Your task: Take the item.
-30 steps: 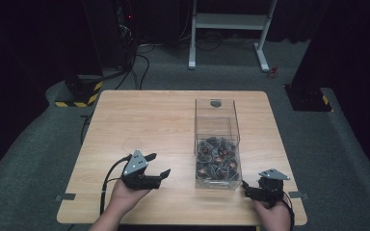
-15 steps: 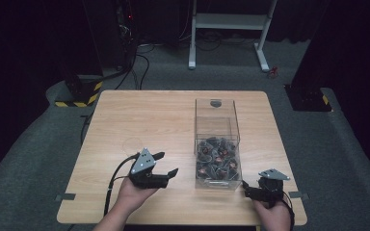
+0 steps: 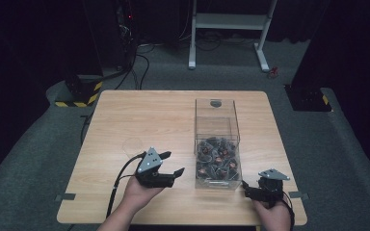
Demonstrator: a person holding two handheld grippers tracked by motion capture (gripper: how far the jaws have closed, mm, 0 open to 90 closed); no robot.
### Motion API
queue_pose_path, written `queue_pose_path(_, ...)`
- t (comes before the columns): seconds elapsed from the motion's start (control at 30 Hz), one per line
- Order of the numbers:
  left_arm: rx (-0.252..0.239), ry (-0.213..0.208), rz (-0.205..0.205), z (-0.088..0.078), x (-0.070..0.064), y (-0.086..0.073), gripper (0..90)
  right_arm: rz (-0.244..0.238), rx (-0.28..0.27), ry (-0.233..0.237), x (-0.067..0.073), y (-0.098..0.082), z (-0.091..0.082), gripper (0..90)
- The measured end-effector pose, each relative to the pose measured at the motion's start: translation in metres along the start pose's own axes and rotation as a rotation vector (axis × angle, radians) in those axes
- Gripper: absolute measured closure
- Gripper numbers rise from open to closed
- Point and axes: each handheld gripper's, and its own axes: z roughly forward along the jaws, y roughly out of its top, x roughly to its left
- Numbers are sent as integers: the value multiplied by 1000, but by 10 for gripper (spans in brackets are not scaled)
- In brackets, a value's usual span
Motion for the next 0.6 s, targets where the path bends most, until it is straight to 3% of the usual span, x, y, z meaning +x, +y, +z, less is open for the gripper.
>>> queue_pose_path(0.23,-7,-19,11,8,-6,6,251,-1,0,1,0,0,0,112)
queue_pose_path(0.27,-35,-30,-52,11,-11,6,253,-4,-1,1,0,0,0,112)
queue_pose_path(0.47,-31,-41,-48,19,-15,7,257,-4,-2,2,0,0,0,114)
queue_pose_path(0.6,-14,-50,-19,22,-15,10,260,-4,-2,2,0,0,0,114)
